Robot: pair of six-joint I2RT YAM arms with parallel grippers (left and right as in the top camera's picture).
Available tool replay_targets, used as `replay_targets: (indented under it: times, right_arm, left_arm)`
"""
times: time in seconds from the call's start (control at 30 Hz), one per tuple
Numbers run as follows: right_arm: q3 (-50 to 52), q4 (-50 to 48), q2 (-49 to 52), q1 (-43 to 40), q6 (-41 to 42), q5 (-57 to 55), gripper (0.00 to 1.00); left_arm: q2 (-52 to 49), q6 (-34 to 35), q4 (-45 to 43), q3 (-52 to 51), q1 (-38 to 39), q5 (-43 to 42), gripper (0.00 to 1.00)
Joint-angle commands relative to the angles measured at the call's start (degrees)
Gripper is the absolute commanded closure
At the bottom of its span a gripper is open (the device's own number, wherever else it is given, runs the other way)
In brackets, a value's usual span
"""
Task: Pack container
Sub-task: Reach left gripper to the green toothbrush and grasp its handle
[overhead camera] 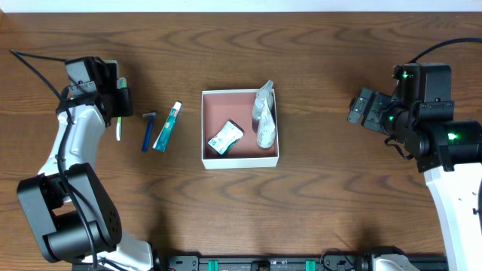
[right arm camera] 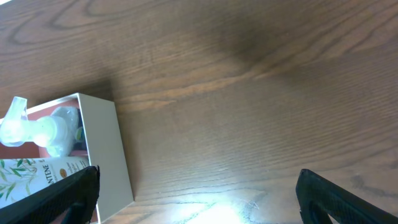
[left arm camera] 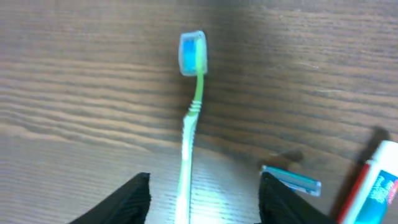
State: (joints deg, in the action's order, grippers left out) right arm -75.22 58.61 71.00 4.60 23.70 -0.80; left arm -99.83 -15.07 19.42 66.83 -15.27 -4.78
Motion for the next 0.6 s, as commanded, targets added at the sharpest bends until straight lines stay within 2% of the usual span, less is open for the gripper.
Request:
replay_targets:
  times: [0.0,0.27,0.37,0.57]
  right_arm:
    - [-0.04,-0.04,-0.24,-0.46,0.70,0.20,0.01]
    - [-0.04,-0.04,-0.24,-0.46,0.70,0.20,0.01]
    - [-0.04,-0.04,-0.24,-0.46,0.70,0.20,0.01]
    - [-0.04,-0.04,-0.24,-0.46,0.70,0.20,0.01]
  left_arm:
    - [-1.25,-4.90,-1.95,-0.20,-0.20,2.47,0.40]
    - [-8.17,-6.43,-7.39,-0.20,-0.31,2.45,0.36]
    - [-11.13,-8.92,-8.26,-0.20,-0.31,3.06,0.36]
    - [-14.19,-8.87,-10.40,-0.20,-0.57,3.30,0.35]
